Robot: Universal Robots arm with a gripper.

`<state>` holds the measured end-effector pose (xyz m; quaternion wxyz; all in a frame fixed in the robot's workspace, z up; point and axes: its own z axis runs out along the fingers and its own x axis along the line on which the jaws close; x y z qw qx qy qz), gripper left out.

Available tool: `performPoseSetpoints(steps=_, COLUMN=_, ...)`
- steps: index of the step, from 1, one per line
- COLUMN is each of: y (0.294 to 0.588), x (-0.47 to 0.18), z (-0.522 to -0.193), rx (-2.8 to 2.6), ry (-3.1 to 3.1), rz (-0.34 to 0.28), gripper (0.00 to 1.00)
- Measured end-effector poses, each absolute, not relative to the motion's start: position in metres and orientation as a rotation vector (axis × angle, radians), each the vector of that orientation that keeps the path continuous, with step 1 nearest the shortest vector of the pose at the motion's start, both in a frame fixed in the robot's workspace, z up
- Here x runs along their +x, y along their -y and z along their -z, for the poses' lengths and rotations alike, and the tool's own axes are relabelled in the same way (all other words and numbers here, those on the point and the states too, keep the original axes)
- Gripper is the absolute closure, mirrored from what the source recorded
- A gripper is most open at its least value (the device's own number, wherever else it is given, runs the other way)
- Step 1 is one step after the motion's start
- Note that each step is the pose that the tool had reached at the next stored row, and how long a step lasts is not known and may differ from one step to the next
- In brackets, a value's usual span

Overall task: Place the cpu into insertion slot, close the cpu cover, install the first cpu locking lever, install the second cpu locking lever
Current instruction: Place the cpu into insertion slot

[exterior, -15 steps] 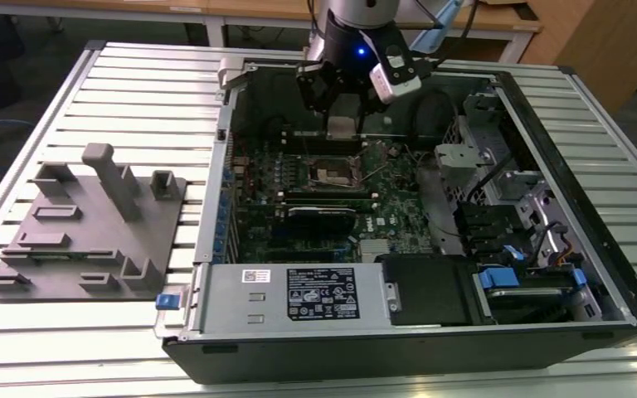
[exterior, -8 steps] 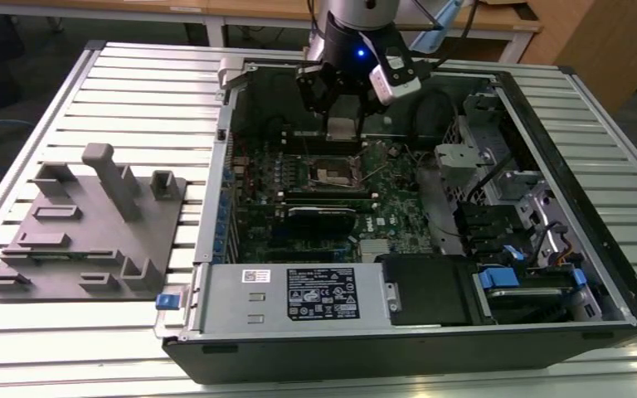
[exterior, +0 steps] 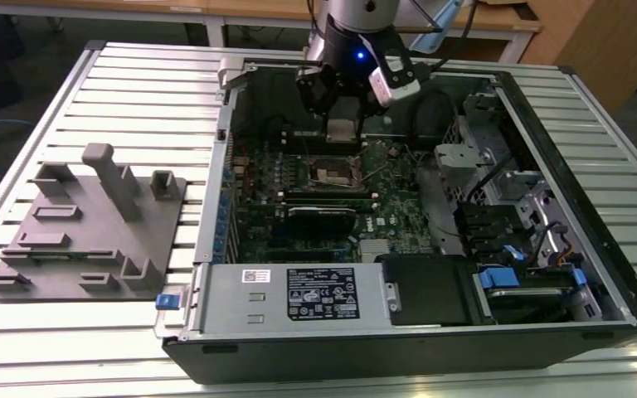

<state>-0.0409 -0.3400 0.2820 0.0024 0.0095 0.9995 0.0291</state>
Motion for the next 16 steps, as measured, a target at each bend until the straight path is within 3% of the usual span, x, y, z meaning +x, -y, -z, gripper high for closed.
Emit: performPoseSetpoints(steps=16, y=0.34, x=-0.0409, z=-0.2774, rx=0.03, ry=-3.135, rz=-0.091, gripper=0.46)
